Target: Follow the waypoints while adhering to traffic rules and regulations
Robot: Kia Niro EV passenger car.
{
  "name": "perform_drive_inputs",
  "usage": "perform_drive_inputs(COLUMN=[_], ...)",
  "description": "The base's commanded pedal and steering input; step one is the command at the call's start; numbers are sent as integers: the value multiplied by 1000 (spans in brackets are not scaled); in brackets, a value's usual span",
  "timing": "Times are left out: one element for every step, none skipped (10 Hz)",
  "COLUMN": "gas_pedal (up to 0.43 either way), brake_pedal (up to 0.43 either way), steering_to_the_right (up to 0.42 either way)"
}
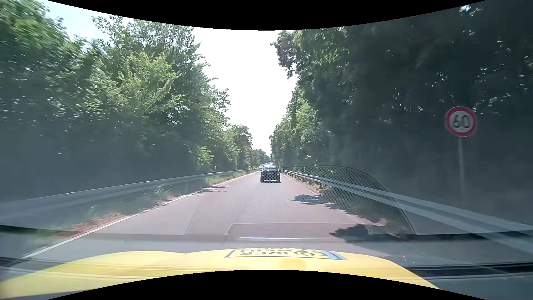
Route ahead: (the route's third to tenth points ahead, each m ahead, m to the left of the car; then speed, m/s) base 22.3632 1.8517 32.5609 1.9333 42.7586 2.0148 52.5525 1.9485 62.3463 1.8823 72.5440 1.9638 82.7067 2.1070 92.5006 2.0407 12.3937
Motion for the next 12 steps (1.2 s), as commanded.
perform_drive_inputs(gas_pedal=[299,299,287,287,268,248,240,220,209,197,177,177], brake_pedal=[0,0,0,0,0,0,0,0,0,0,0,0], steering_to_the_right=[-12,-11,-9,-7,-2,-2,0,0,0,0,0,0])
